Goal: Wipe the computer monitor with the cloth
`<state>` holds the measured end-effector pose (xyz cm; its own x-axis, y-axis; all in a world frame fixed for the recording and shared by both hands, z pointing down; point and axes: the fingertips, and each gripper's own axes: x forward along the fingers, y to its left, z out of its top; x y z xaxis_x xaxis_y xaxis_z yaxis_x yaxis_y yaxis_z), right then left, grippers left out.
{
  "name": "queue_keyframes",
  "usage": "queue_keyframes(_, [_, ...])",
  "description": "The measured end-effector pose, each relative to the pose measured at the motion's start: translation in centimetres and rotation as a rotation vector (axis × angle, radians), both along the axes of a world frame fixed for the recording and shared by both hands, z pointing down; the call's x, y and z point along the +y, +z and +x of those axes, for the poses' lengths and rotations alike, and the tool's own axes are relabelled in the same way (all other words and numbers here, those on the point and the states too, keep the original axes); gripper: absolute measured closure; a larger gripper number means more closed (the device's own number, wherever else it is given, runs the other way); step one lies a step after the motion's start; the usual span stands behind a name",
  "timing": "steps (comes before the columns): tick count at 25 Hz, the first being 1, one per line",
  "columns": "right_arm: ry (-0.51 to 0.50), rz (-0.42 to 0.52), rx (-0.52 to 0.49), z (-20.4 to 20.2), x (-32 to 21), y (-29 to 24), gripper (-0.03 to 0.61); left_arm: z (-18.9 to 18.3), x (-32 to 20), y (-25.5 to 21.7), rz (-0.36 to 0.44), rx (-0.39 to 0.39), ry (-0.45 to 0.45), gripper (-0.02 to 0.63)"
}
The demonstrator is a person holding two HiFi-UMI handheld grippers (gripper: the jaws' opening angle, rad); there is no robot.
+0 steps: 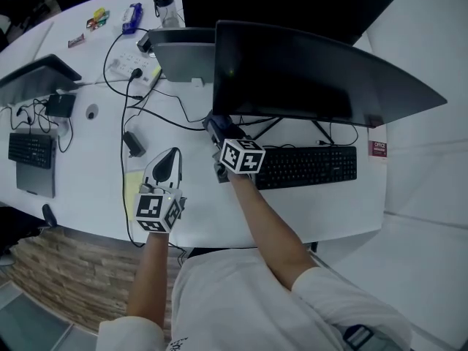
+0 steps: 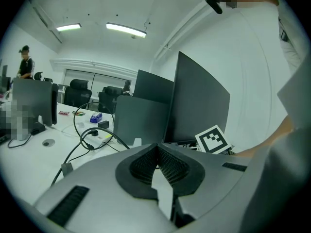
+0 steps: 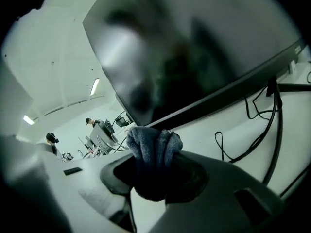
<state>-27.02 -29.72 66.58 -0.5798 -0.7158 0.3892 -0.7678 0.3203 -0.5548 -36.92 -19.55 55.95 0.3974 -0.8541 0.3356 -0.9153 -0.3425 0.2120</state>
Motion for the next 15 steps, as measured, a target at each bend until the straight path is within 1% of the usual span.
queue_keyframes(4, [-0.012,-0.012,-0.004,-1.3,0.4,-0.2,0.442,-0.3,0.0,0.0,-0.005,0.002,-0.009,0.604])
queue_keyframes(7, [-0.053,-0.009,-0.002,-2.6,0.5,-0.6,0.442,-0.3,-0.2,-0.3,-0.004,0.002,-0.008,0.604])
queue_keyframes(9, [-0.065,-0.007,-0.029,-3.3,0.3,-1.1,0.442,-0.2,-0.3,-0.6,0.003,0.007,-0.01,0.604])
queue_keyframes(15, [-0.015,-0.054,-0.131,-3.4,0.2,-1.9,0.442,-0.6,0.0,-1.5,0.018,0.017,-0.02,0.604])
